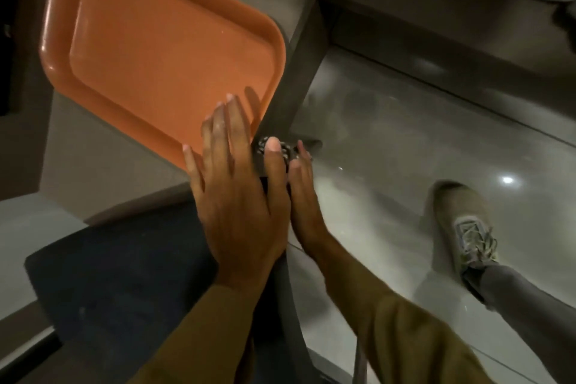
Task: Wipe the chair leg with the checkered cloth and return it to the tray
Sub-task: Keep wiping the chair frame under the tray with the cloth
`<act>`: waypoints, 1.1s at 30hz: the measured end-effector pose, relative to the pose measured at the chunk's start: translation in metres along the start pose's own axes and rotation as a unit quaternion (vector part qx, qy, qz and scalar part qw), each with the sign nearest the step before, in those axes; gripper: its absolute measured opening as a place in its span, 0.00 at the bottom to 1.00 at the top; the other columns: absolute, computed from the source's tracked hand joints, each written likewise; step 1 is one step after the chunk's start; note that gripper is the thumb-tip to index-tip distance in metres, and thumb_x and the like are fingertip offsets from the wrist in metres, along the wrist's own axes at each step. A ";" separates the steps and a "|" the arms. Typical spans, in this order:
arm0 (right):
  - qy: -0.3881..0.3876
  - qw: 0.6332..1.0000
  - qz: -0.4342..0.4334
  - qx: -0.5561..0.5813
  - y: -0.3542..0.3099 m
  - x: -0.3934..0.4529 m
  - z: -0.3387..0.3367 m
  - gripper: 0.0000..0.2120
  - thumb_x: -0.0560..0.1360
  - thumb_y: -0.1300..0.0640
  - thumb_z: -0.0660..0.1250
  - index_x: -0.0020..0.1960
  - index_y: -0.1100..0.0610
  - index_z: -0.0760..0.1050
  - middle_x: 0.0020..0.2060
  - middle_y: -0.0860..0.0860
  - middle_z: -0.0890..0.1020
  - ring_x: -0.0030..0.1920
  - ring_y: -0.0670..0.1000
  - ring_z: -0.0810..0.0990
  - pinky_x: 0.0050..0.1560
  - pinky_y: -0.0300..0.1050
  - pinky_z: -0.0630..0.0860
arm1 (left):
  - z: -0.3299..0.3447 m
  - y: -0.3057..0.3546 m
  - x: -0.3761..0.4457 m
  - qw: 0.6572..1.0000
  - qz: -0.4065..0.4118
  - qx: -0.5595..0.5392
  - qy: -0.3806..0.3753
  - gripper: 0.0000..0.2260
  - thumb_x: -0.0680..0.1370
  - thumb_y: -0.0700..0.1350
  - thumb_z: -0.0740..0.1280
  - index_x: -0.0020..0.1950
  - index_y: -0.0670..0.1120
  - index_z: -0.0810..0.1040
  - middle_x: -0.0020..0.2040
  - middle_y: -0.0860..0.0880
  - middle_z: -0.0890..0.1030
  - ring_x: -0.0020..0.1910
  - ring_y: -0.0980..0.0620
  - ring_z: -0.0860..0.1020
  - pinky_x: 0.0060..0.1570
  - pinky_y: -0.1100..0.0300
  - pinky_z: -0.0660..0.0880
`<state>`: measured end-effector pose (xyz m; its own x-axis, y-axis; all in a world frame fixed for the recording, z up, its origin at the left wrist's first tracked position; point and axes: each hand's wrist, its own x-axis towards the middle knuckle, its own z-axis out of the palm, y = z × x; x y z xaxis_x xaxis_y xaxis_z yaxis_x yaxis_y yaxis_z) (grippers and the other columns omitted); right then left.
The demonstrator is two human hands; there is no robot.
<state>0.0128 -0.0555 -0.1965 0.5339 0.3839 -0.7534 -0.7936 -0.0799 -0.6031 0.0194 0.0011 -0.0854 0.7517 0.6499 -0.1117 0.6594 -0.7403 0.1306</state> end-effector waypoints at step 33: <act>-0.056 0.997 0.034 -0.050 -0.013 0.014 -0.031 0.23 0.90 0.47 0.55 0.84 0.45 0.66 0.86 0.50 0.66 0.88 0.51 0.61 0.89 0.58 0.57 | -0.005 -0.003 -0.001 0.999 -0.003 -0.036 -0.039 0.31 0.89 0.61 0.44 0.87 0.48 0.61 0.86 0.50 0.66 0.88 0.51 0.60 0.88 0.41 0.53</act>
<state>0.0391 -0.0773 -0.2071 0.4391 0.4733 -0.7637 -0.7911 -0.1993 -0.5783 0.0171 0.0034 -0.0809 0.7474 0.6370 -0.1888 0.6643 -0.7203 0.1995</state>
